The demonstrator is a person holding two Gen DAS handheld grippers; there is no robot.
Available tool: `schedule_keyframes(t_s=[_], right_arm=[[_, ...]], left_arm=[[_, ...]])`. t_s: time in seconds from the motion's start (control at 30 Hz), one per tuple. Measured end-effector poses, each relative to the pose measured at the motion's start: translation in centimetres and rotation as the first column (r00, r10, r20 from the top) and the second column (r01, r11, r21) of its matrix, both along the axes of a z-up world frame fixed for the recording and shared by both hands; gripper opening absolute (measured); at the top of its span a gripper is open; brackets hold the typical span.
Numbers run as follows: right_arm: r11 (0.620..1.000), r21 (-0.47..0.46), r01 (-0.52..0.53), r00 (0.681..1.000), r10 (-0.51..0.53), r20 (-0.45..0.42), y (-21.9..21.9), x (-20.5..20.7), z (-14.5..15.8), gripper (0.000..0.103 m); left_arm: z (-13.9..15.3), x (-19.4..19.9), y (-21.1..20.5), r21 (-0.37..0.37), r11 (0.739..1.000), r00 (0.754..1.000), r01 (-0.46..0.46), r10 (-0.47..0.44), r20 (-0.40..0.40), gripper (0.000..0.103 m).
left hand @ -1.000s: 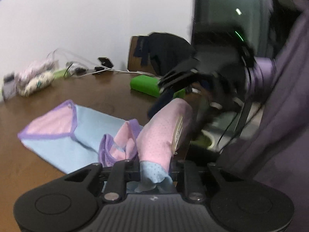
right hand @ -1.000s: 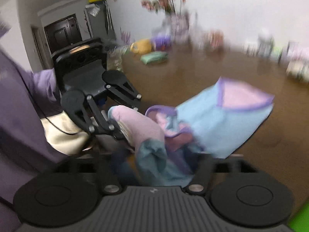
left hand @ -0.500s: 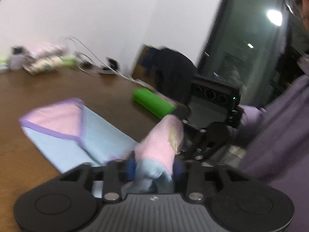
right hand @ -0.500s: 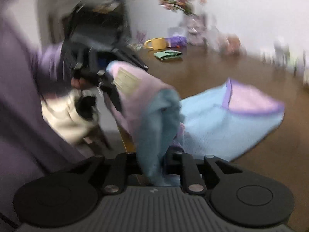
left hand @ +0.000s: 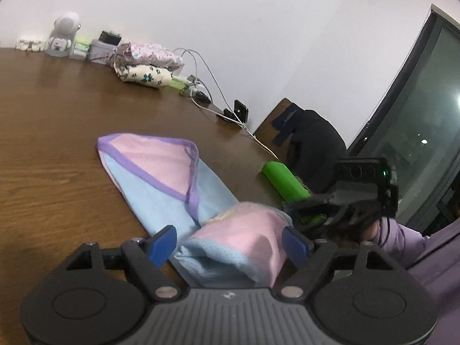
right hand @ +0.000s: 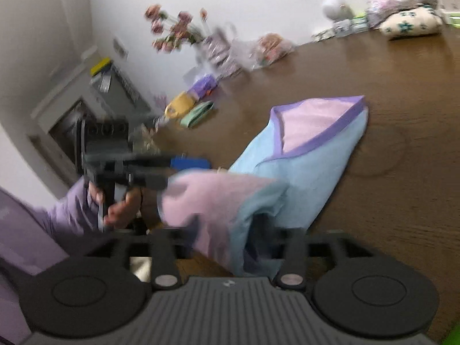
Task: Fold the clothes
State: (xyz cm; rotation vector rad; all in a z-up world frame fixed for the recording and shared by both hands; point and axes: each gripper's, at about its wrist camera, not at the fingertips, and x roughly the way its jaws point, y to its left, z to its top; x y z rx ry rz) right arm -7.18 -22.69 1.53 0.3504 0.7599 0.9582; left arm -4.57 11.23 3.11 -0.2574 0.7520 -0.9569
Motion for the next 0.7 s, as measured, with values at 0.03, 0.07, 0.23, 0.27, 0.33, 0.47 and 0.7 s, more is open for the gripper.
schedule_keyframes(t_s=[0.03,0.07,0.23,0.27,0.33,0.47,0.7], right_arm=[[0.999,0.027,0.019,1.000,-0.019,-0.001,-0.4,0.2,0.2,0.063],[0.998,0.053,0.038,0.999,-0.038,-0.004,-0.8,0.5,0.5,0.063],[0.995,0.047,0.090,0.990,-0.084,-0.112,-0.4,2.7,-0.3,0.061],[0.995,0.039,0.086,0.990,-0.081,-0.119,-0.1,2.8,-0.4,0.060],[0.998,0.009,0.070,0.991,-0.068,-0.117,0.8,2.7,-0.7,0.058],[0.995,-0.062,0.073,0.994,-0.078,-0.079,2.2,2.4,-1.0,0.032],[0.990,-0.062,0.127,0.990,-0.123,0.068,2.3,-0.2,-0.2,0.009]], left_arm=[[-0.1,0.1,0.0,0.003,1.000,1.000,-0.009,0.009,-0.012,0.080],[-0.2,0.3,0.1,0.006,1.000,1.000,-0.019,0.019,-0.023,0.080],[-0.1,0.7,1.7,0.048,0.993,0.988,-0.112,0.117,-0.105,0.073],[-0.2,0.7,2.2,0.031,0.991,0.983,-0.132,0.135,-0.128,0.073],[-0.4,0.9,2.4,0.009,0.988,0.972,-0.157,0.156,-0.175,0.071],[-0.5,0.6,1.3,0.048,0.983,0.965,-0.176,0.182,-0.190,0.021],[-0.3,-1.6,0.2,-0.030,0.978,0.971,-0.207,0.201,-0.132,0.005]])
